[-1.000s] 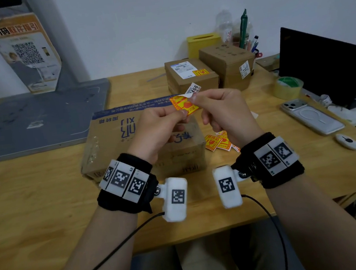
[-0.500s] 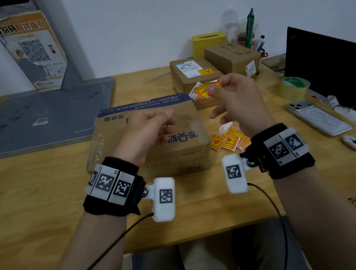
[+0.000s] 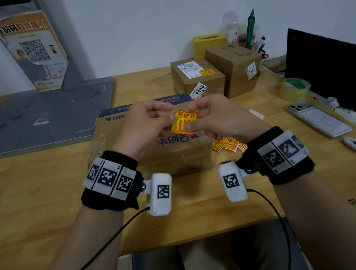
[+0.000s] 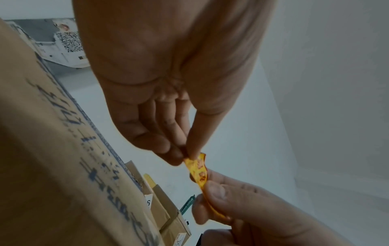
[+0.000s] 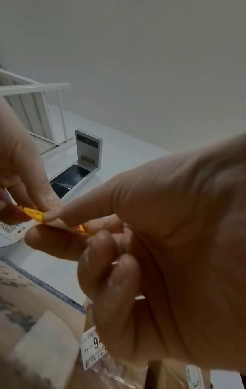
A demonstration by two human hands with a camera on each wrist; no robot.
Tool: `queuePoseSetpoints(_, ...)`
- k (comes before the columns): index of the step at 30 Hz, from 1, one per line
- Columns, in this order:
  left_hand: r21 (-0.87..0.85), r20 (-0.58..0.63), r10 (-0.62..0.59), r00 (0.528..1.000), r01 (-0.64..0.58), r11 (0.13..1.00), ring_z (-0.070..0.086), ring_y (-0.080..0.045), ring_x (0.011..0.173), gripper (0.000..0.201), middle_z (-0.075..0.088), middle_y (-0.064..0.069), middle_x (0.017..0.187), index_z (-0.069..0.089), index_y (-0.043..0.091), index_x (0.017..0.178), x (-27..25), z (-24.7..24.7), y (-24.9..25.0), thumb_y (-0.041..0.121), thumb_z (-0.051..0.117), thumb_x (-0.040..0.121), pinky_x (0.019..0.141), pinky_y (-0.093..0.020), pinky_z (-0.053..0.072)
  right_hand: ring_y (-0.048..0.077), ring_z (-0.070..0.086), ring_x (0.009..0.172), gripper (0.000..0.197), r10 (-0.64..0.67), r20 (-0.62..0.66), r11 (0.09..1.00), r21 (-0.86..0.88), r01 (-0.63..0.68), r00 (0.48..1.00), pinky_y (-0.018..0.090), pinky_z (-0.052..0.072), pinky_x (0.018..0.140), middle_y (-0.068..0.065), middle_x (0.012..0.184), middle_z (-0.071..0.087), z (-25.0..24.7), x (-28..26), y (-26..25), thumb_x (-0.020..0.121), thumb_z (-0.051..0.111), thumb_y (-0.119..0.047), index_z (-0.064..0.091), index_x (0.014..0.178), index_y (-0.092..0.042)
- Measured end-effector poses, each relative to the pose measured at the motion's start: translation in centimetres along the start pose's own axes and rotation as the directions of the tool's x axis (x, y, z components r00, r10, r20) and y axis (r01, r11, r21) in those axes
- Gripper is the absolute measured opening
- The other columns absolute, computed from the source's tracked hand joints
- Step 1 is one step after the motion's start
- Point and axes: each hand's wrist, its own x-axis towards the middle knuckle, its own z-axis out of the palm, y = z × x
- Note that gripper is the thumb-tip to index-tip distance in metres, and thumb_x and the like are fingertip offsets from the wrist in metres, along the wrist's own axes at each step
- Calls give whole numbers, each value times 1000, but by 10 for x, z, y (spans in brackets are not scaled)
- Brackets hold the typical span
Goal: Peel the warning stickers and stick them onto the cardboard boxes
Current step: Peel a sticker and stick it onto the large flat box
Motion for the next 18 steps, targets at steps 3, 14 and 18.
queuePoseSetpoints(3, -46, -65, -44, 997, 41, 998, 69, -16, 71, 15, 73, -11, 91, 66, 16, 91, 2, 1, -4, 5, 75, 84, 63, -27, 54, 11, 43, 44, 37, 34, -12, 999, 0, -34, 999, 22, 35, 38, 4, 72, 69, 3, 1, 0, 90, 78, -13, 66, 124, -17)
queuePoseSetpoints(14, 96, -132, -55, 990, 68, 993, 70, -14, 77, 22, 73, -5, 90, 64, 20, 84, -3, 1, -22, 11, 83, 78, 66, -27, 56, 4, 55, 40, 63, 132, -59, 990, -48, -135, 989, 18, 37, 36, 7, 81, 74, 14, 8, 4, 89, 78, -13, 45, 142, -25)
queuePoseSetpoints(18, 135, -121, -95, 988, 112, 985, 71, -13, 81, 20, 74, -1, 85, 68, 20, 81, -4, 0, -25, 15, 86, 75, 77, -30, 57, -1, 54, 37, 66, 117, -25, 987, -105, -119, 993, 15, 37, 36, 9, 82, 77, 20, 9, 5, 89, 77, -9, 44, 146, -22)
